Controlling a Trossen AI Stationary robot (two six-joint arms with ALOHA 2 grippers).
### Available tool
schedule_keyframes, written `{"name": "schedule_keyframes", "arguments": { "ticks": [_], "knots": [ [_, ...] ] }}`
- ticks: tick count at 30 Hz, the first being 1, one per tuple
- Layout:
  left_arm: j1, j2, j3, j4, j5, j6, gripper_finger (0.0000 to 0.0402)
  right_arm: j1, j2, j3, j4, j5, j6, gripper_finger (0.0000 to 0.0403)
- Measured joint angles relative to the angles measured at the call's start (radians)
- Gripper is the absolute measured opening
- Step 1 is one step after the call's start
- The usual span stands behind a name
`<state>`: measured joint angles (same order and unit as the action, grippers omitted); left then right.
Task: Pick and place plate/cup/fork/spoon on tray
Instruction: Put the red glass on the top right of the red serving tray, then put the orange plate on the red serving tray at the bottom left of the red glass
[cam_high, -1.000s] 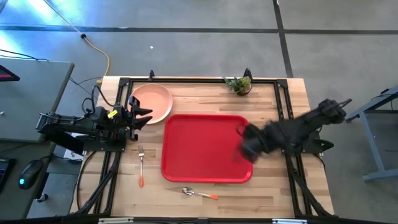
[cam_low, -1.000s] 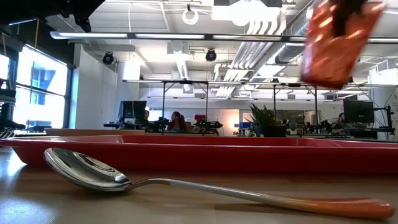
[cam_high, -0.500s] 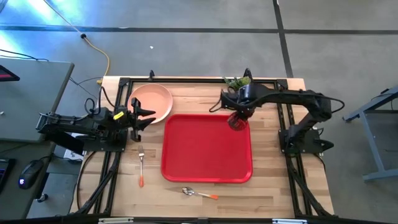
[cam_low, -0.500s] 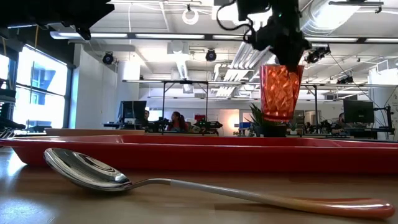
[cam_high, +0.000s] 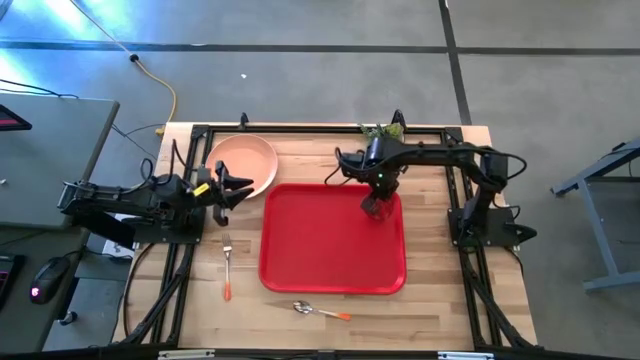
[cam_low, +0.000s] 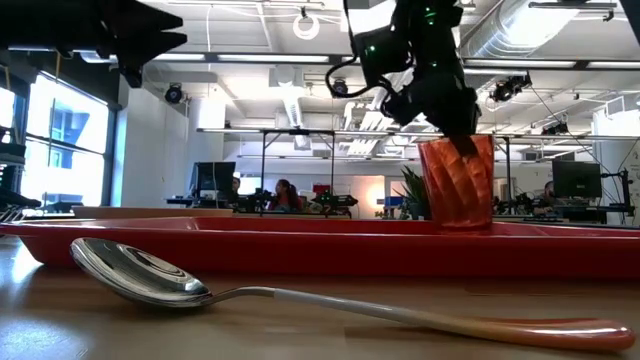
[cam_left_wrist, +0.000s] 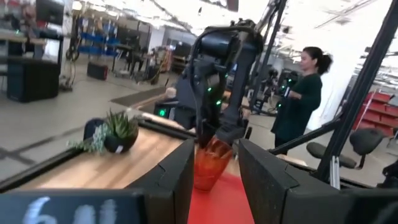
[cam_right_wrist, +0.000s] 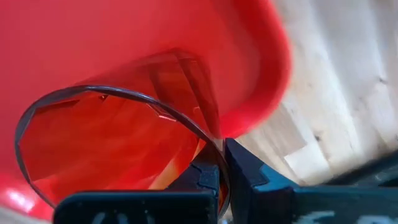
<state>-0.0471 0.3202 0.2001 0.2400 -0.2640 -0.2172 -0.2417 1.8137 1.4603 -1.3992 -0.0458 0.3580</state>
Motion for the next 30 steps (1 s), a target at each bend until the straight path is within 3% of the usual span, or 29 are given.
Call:
{"name": "schedule_keyframes", "arguments": {
  "ticks": [10, 21, 25, 30],
  "knots": [
    [0.000, -0.037, 0.000, -0.080, -0.029, -0.061, 0.0113, -0.034, -0.022, -0.125, 0.086, -0.042, -0.109, 0.0010],
    [0.000, -0.043, 0.000, -0.106, -0.111, -0.067, 0.0113, -0.045, -0.084, -0.121, 0.121, 0.065, -0.127, 0.0126],
    [0.000, -0.042, 0.000, -0.115, -0.116, -0.068, 0.0113, -0.045, -0.146, -0.121, 0.124, 0.078, -0.099, 0.0141],
    [0.000, -0.042, 0.000, -0.166, -0.154, -0.041, 0.0113, -0.045, -0.278, -0.121, 0.142, 0.181, -0.066, 0.0144]
  ]
}}
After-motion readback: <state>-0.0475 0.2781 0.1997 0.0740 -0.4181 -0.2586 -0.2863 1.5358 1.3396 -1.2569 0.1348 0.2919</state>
